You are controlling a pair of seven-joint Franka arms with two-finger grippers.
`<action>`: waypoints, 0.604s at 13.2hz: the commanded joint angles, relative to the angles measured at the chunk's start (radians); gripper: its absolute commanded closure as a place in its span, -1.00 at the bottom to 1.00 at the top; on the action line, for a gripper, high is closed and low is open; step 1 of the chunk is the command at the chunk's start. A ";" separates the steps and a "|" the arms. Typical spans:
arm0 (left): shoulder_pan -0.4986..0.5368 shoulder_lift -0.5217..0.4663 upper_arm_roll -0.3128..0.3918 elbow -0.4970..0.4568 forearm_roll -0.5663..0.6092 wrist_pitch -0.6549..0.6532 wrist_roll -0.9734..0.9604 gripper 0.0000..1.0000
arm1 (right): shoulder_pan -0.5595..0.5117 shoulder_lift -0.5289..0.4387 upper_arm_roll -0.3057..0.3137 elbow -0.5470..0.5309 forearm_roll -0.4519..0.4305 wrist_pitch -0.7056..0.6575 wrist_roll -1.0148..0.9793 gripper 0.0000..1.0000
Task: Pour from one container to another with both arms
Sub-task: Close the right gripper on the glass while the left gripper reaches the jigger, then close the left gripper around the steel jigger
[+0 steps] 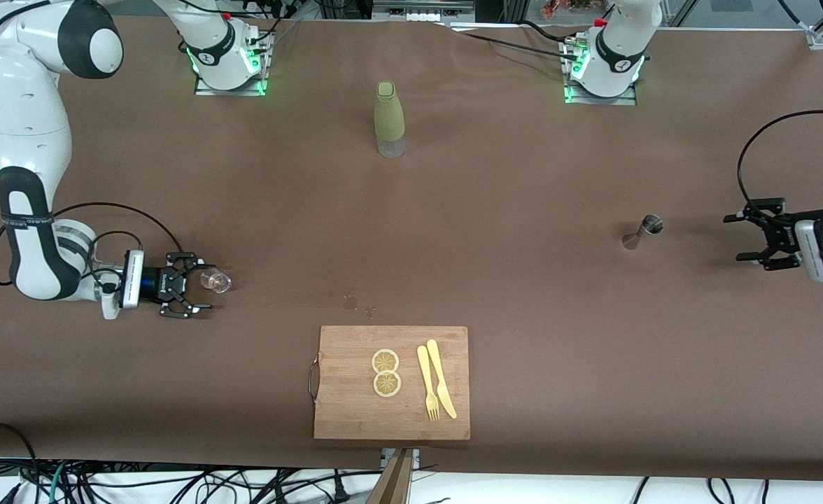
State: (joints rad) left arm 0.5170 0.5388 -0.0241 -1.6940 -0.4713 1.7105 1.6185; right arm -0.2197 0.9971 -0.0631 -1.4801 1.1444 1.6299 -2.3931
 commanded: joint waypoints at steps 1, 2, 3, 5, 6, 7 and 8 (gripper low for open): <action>0.024 0.113 -0.003 0.081 -0.055 -0.029 0.185 -1.00 | -0.010 0.023 0.023 -0.003 0.023 -0.027 -0.046 -1.00; 0.026 0.172 -0.007 0.123 -0.091 -0.063 0.286 -1.00 | -0.010 0.032 0.023 -0.003 0.023 -0.031 -0.055 -1.00; 0.026 0.229 -0.007 0.160 -0.136 -0.090 0.387 -1.00 | -0.010 0.040 0.023 -0.003 0.023 -0.041 -0.061 -1.00; 0.026 0.295 -0.008 0.177 -0.214 -0.129 0.548 -1.00 | -0.010 0.043 0.029 -0.003 0.041 -0.045 -0.067 -1.00; 0.026 0.318 -0.008 0.177 -0.246 -0.149 0.614 -1.00 | -0.010 0.046 0.031 -0.003 0.050 -0.047 -0.069 -1.00; 0.026 0.348 -0.008 0.177 -0.279 -0.185 0.673 -1.00 | -0.010 0.051 0.035 -0.003 0.054 -0.047 -0.070 -1.00; 0.026 0.371 -0.008 0.168 -0.305 -0.218 0.716 -1.00 | -0.010 0.051 0.045 -0.003 0.054 -0.047 -0.072 -1.00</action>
State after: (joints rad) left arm 0.5366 0.8551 -0.0300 -1.5612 -0.7244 1.5636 2.2331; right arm -0.2200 1.0386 -0.0393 -1.4804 1.1758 1.5934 -2.4449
